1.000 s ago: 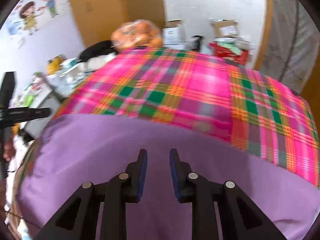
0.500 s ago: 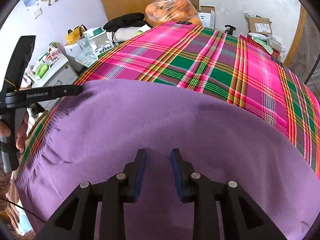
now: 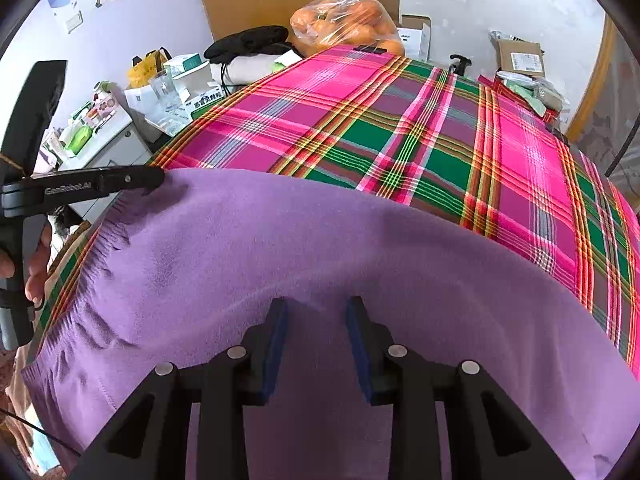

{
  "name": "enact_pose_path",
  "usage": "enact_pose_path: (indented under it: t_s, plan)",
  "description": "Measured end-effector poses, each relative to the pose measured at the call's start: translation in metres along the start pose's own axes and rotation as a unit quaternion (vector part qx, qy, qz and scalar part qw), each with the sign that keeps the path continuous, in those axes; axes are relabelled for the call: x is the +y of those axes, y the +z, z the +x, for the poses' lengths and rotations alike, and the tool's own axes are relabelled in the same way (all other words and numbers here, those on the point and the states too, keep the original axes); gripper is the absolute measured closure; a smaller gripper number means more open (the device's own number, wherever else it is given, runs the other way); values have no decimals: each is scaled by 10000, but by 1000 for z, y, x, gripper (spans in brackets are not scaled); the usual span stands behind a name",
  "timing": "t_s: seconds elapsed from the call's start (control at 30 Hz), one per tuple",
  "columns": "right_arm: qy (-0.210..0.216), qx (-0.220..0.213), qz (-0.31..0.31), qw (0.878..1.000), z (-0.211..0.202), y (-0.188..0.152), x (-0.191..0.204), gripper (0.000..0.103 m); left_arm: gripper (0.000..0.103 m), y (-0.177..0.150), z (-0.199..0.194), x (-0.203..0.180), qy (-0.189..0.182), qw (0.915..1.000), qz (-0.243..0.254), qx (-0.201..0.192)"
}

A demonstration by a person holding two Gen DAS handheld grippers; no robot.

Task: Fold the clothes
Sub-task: 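Grasp the purple hem edge with the left gripper while the right gripper grasps beside it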

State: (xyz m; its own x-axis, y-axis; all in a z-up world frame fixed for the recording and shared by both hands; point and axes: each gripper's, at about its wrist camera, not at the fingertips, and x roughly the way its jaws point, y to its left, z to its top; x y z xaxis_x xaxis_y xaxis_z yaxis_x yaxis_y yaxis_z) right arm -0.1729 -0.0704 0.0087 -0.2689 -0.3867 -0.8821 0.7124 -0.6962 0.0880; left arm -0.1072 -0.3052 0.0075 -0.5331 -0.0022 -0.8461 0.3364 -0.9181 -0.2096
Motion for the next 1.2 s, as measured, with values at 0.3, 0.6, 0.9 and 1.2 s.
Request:
enact_pose_path:
  t_s: [0.3,0.6,0.9,1.2]
  plan:
    - [102,-391,10,9992,-10,14,-6,62,71,2,-13,-1,-92,9992,331,-183]
    - [-197,-247,-530,9981,12,44,1,60,71,6,-4,-18,27,9966,822,-50]
    - [-69,-212,-854,9961,34,63,2,56,70,7,16,-35,197,9905,1350,164]
    - [208,-160,-1236,9920,39,62,6,47,63,6,16,-28,-18,9889,1461,255]
